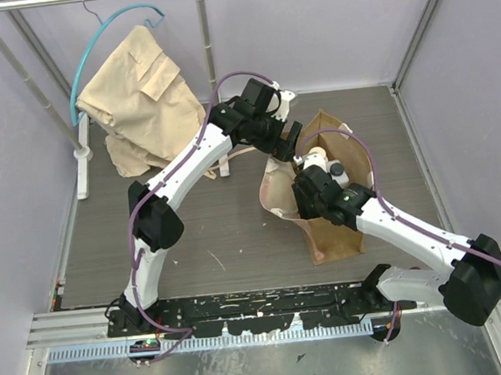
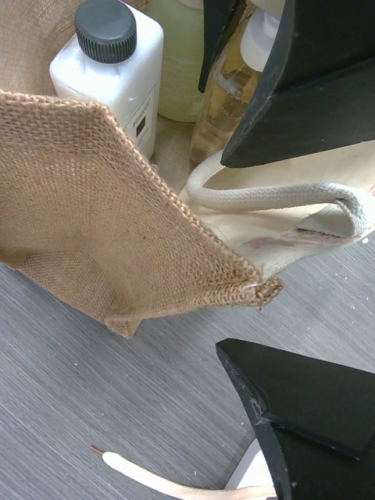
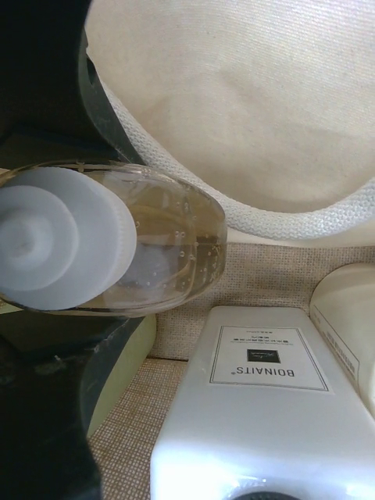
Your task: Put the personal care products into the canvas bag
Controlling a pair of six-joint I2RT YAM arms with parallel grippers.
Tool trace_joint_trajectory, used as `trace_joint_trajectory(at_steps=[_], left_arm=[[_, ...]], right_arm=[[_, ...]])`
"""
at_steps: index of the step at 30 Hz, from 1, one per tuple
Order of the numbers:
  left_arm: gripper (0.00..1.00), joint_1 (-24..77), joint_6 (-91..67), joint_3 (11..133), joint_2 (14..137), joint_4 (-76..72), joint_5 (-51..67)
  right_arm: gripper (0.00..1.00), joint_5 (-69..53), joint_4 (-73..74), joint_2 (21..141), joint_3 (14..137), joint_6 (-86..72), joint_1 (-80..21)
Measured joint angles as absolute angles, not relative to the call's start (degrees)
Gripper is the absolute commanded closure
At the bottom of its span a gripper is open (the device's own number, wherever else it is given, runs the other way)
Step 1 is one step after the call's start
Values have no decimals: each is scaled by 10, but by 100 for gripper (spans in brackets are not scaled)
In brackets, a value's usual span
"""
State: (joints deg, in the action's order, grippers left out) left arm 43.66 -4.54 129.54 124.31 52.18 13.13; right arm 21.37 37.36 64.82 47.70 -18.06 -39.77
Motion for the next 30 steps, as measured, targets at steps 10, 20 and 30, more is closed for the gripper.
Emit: trace_joint_trajectory(at_steps=[10, 20, 30], left_arm=[[2, 437, -45, 1296, 1241, 529, 131], [2, 437, -45, 1297, 1241, 536, 130], [2, 437, -45, 1324, 1240, 544, 122]], right_arm=[[87, 216, 366, 681, 490, -194, -390], [19, 218, 379, 671, 490, -210, -389], [2, 228, 420, 647, 516, -211, -389]])
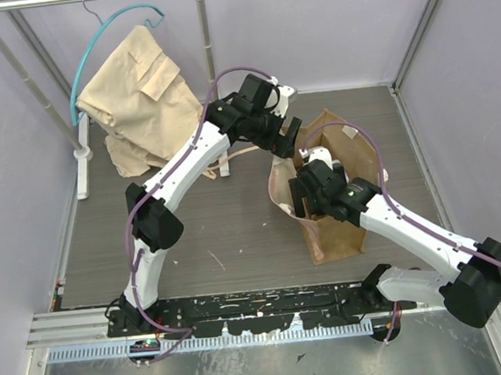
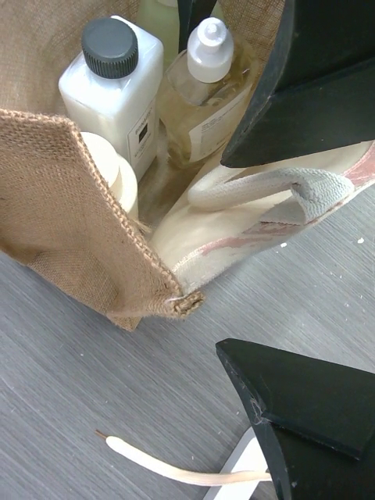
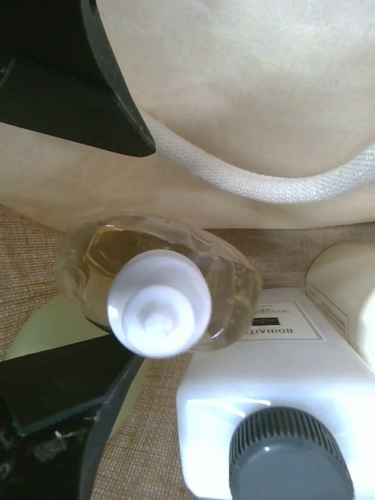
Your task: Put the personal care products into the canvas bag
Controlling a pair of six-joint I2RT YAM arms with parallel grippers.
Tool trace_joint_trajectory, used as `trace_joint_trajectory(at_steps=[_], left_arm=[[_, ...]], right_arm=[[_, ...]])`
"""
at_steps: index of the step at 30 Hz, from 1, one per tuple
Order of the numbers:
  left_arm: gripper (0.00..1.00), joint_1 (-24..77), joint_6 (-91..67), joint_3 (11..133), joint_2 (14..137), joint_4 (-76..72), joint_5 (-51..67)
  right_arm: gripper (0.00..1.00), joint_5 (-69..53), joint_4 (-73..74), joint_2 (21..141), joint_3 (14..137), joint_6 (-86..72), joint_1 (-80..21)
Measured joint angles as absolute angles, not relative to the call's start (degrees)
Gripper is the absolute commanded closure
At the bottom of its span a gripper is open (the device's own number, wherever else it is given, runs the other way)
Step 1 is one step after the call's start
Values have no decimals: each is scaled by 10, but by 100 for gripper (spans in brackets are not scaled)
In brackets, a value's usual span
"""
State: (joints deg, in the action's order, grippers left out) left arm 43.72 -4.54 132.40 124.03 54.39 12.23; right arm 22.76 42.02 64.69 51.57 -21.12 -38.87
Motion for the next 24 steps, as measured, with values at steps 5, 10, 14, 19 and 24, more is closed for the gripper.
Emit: trace_joint_trajectory(at_steps=[5, 10, 14, 19, 24], left_arm=[[2, 437, -46, 1337, 1240, 552, 118], [2, 437, -48, 1342, 1234, 557, 119], [2, 437, -62, 1342, 1214, 553, 135], [2, 437, -77, 1342, 1167, 538, 151], [2, 435, -83, 1330, 1112, 529, 151]], right_arm=[[0, 228, 434, 638, 542, -207, -389], [0, 234, 458, 633, 576, -195, -389], [0, 241, 475, 632, 612, -186, -389], [0, 244, 484, 632, 656, -177, -389], [0, 250, 490, 632, 679, -161, -389]])
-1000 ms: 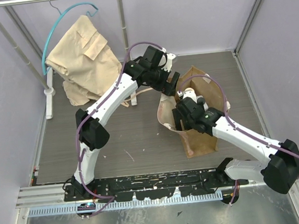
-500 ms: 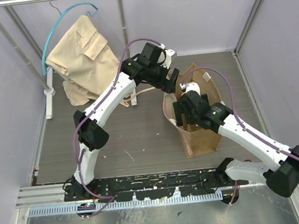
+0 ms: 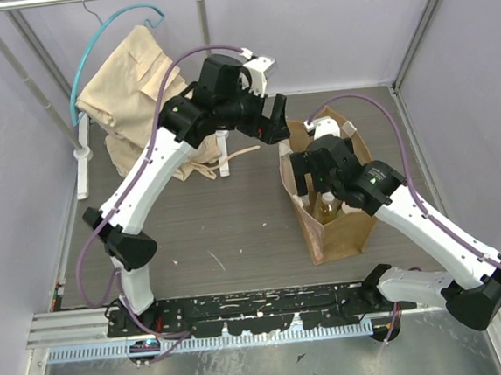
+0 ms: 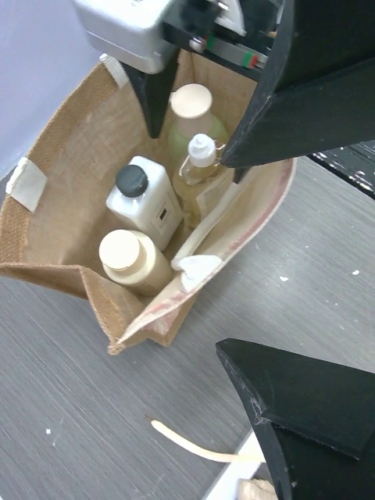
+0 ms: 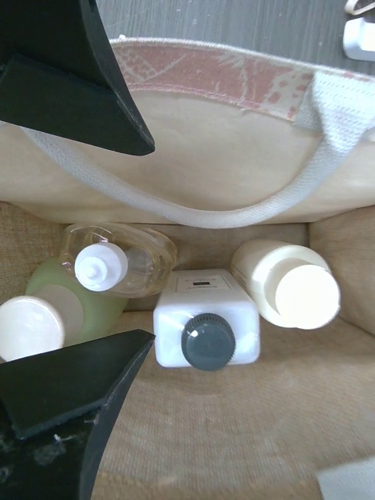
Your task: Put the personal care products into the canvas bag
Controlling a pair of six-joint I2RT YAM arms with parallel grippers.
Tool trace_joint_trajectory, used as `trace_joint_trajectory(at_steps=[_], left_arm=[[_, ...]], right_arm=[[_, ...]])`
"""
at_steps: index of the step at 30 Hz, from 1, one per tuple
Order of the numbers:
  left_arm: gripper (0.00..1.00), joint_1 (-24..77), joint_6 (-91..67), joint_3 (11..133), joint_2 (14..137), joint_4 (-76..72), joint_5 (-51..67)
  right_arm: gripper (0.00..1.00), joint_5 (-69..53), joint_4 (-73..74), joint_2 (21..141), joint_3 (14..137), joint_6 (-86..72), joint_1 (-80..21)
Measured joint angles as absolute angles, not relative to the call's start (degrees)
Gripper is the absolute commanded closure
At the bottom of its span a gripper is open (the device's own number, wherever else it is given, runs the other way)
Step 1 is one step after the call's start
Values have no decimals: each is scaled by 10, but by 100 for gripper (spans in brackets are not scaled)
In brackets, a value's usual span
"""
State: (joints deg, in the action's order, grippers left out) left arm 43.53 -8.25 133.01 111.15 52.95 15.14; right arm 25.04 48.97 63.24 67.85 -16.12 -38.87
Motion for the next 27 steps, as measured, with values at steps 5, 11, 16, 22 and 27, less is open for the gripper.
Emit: trace_joint_trajectory(at_steps=[5, 11, 16, 22, 27], left_arm=[[2, 425, -83, 1218, 1023, 516, 125], [2, 400, -93, 1021, 914, 498, 60], [2, 396, -110, 913, 842, 500, -2], [2, 396, -141, 838, 768, 492, -50], [2, 396, -165, 788, 705, 485, -98]], right_arm=[[0, 271, 493, 638, 729, -125, -388], [0, 274, 476, 664, 797, -73, -363], [0, 236, 442, 673, 815, -39, -284], [0, 127, 392, 675, 782, -30, -155], [0, 53, 376, 684, 739, -33, -100]])
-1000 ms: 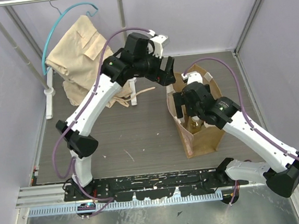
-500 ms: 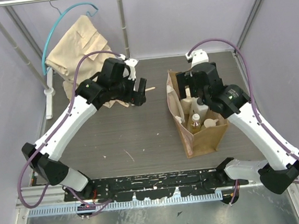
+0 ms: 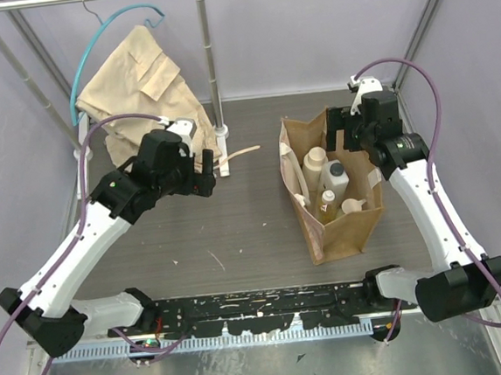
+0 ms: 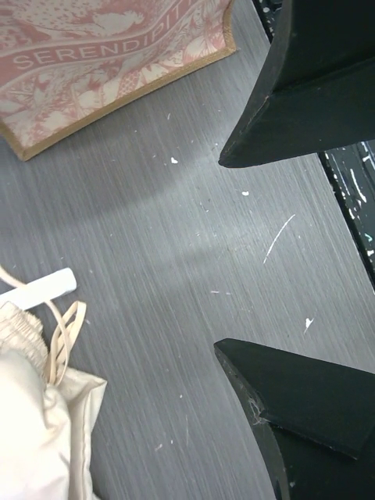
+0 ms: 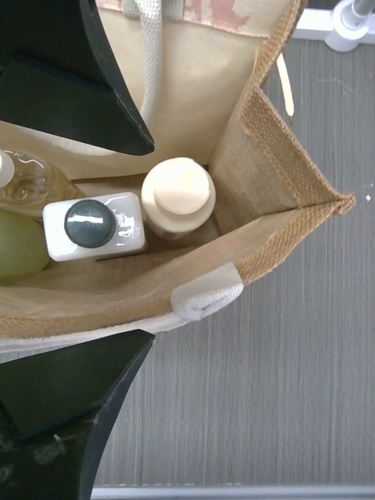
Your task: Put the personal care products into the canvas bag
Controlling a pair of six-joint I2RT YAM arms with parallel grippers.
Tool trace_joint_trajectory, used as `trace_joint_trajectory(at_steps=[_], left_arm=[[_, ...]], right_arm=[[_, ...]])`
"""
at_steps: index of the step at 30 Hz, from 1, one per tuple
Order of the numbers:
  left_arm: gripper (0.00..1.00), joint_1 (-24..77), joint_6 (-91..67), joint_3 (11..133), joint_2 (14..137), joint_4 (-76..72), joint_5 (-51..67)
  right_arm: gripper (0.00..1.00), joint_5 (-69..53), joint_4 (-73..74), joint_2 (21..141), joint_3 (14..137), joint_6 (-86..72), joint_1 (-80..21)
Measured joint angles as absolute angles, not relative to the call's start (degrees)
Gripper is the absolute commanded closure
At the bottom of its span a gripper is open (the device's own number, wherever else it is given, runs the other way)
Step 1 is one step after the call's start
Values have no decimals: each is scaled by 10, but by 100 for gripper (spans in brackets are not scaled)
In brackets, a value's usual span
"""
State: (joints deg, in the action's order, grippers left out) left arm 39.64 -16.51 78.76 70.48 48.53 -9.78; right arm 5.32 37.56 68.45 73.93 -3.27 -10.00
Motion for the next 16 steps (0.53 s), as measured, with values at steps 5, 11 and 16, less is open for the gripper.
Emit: trace_joint_trajectory(at_steps=[5, 11, 16], left_arm=[[2, 396, -168, 784, 670, 485, -118], [2, 396, -165, 786, 672, 493, -116], [2, 396, -165, 787, 674, 498, -108]], right_arm=[[0, 23, 369, 686, 739, -32, -95], [0, 13, 367, 675, 738, -30, -95], [0, 12, 366, 656, 734, -29, -95]])
